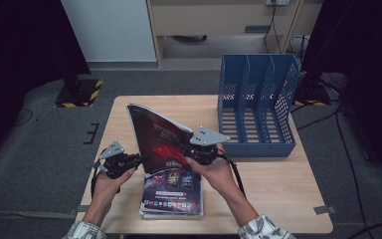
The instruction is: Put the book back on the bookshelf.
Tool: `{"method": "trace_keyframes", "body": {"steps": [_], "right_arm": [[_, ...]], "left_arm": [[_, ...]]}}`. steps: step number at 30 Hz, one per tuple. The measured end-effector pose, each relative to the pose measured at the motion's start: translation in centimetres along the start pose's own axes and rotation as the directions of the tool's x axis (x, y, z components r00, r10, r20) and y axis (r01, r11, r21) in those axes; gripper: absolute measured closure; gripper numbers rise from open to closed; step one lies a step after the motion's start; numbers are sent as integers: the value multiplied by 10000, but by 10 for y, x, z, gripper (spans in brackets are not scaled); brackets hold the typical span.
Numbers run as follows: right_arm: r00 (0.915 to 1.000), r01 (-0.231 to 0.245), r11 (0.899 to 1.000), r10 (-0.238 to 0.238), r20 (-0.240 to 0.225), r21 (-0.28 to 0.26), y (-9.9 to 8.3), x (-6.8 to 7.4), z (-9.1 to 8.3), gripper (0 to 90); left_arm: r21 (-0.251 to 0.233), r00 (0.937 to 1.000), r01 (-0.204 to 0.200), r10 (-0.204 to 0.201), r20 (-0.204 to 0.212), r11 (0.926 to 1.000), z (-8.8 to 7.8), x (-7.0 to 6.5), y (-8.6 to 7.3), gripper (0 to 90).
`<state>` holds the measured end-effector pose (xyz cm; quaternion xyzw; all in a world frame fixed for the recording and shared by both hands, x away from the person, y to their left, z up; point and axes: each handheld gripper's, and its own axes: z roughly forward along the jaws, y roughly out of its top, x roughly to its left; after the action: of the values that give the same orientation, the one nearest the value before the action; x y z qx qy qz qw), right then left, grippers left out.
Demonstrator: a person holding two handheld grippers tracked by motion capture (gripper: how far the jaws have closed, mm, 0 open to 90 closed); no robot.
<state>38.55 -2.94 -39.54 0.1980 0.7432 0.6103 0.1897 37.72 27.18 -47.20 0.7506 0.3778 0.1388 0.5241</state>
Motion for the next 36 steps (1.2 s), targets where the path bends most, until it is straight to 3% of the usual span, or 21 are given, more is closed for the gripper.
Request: {"method": "trace_keyframes", "body": {"steps": [4, 6, 8, 14, 22, 24, 30, 33, 36], "right_arm": [[9999, -7, 9999, 8, 138, -119, -1, -2, -3, 869], [9998, -82, 9999, 84, 201, -113, -1, -2, -3, 869], [9997, -82, 9999, 86, 215, -151, 1, -3, -4, 869], [9992, -232, 9991, 244, 327, -362, 7, -5, -6, 869], [9963, -328, 9988, 356, 780, -370, 22, -14, -5, 869], [9954, -348, 9985, 384, 876, -430, 27, -16, -5, 869], [9927, -171, 9991, 215, 1190, -384, 47, -22, -2, 869], [9903, -204, 9993, 246, 1367, -321, 54, -26, 1, 869], [9888, -214, 9995, 247, 1474, -240, 58, -30, 4, 870]], "left_arm": [[-144, 9964, 186, -198, -824, 9997, -3, 5, -2, 524], [-163, 9893, 522, -540, -1356, 9985, -5, 14, -6, 398], [146, 9794, 608, -569, -1935, 9980, -7, 22, -11, 284], [917, 9591, 1024, -739, -2733, 9905, -5, 34, -24, 135], [2093, 9438, 991, -253, -3296, 9728, 4, 41, -37, 85], [2410, 9329, 1090, -156, -3597, 9644, 5, 43, -40, 83], [2623, 9225, 1265, -163, -3856, 9567, 7, 48, -45, 83], [2552, 9170, 1245, -130, -3986, 9588, 7, 47, -45, 83], [2754, 9141, 1257, -34, -4054, 9531, 8, 48, -47, 77]]}}
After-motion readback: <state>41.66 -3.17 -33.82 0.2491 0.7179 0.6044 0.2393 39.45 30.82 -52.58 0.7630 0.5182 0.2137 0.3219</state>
